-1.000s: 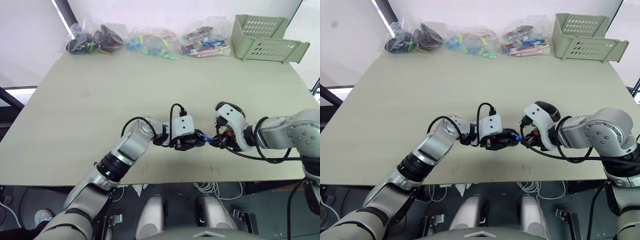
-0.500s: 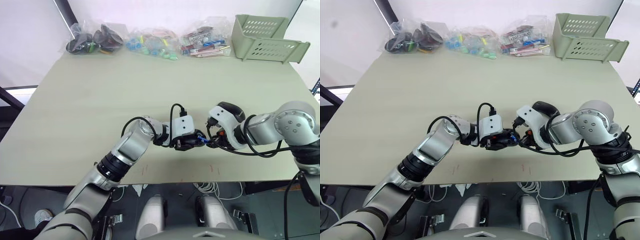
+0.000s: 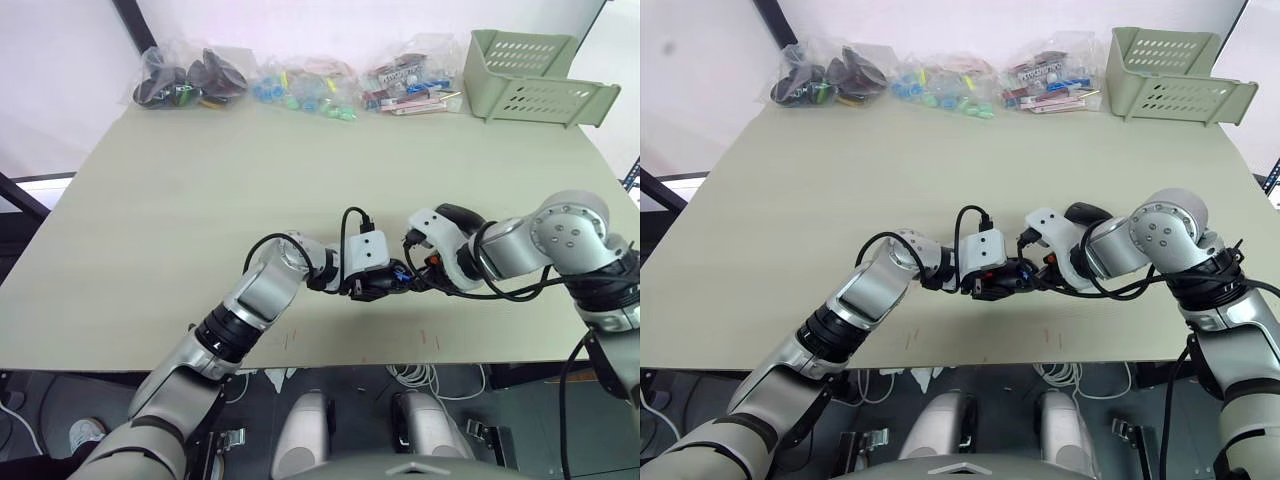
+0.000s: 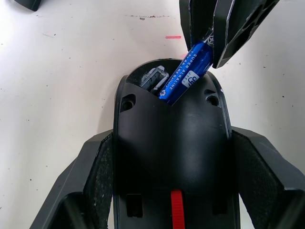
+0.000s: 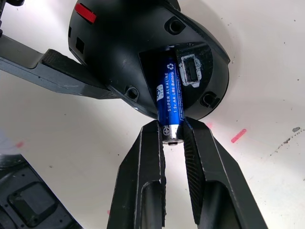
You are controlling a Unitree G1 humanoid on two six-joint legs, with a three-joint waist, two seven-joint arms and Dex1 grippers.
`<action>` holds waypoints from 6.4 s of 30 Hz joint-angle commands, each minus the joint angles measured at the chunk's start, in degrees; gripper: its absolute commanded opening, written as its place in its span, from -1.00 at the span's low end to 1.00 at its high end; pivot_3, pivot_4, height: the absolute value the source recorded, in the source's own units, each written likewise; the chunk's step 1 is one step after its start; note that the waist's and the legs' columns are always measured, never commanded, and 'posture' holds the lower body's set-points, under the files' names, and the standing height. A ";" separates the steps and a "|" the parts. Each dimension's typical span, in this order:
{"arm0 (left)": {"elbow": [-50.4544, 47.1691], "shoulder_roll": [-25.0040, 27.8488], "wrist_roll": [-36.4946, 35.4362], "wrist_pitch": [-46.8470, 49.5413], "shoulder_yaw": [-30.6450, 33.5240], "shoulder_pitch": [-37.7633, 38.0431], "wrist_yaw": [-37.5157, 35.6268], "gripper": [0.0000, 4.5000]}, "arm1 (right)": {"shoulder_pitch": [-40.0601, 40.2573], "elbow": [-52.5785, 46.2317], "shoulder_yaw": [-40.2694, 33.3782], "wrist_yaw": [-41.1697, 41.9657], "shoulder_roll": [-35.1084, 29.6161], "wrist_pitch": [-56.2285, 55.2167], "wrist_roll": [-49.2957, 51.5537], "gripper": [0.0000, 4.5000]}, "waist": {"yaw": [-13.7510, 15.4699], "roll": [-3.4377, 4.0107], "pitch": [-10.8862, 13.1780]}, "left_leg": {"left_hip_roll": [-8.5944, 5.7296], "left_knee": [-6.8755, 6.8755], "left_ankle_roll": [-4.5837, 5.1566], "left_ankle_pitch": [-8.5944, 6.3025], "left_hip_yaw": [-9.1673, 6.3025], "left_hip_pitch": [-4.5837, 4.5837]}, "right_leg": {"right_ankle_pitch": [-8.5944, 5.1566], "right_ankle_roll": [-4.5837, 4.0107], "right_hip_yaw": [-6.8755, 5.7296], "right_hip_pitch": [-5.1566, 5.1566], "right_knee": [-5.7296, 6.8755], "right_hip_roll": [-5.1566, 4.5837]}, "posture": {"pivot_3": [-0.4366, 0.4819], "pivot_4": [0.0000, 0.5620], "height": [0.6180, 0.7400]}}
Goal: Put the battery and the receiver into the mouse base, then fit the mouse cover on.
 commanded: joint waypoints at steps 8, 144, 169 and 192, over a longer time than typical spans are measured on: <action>2.29 -1.00 1.37 0.60 -2.70 1.62 0.75 0.30 | -1.15 -0.29 3.93 4.01 -0.91 0.76 -4.48 -0.39 | 0.03 0.01 -0.03 | 0.00 0.00 0.00 0.00 0.00 0.00 | 0.00 0.00 0.00 0.01 0.00 -0.02 | -0.05 -0.47 1.00; 0.68 -0.47 0.68 3.78 -3.89 0.02 0.03 0.30 | 62.73 -33.26 -39.83 51.04 -5.01 -59.31 -35.94 -0.10 | 1.32 -0.03 -0.27 | -0.06 0.03 0.14 -0.10 0.17 0.13 | -0.21 0.29 0.17 0.07 0.01 0.05 | -0.05 -0.47 1.00; -3.26 2.13 -7.59 0.96 4.26 0.34 -4.37 0.96 | 73.77 -35.90 -53.56 57.83 -8.63 -60.35 -31.92 1.00 | 1.32 -0.13 -0.11 | -0.03 0.04 0.14 -0.10 0.13 0.02 | -0.21 0.29 0.13 -0.02 -0.01 0.08 | -0.05 -0.47 1.00; -12.62 13.80 -28.21 4.76 46.76 29.72 5.73 0.96 | 65.10 -30.36 -46.84 67.85 -9.36 -67.71 -31.62 1.00 | 1.32 -0.26 0.27 | 0.10 0.04 0.14 -0.10 0.19 0.07 | -0.20 0.30 0.09 -0.03 0.00 -0.15 | -0.05 -0.47 1.00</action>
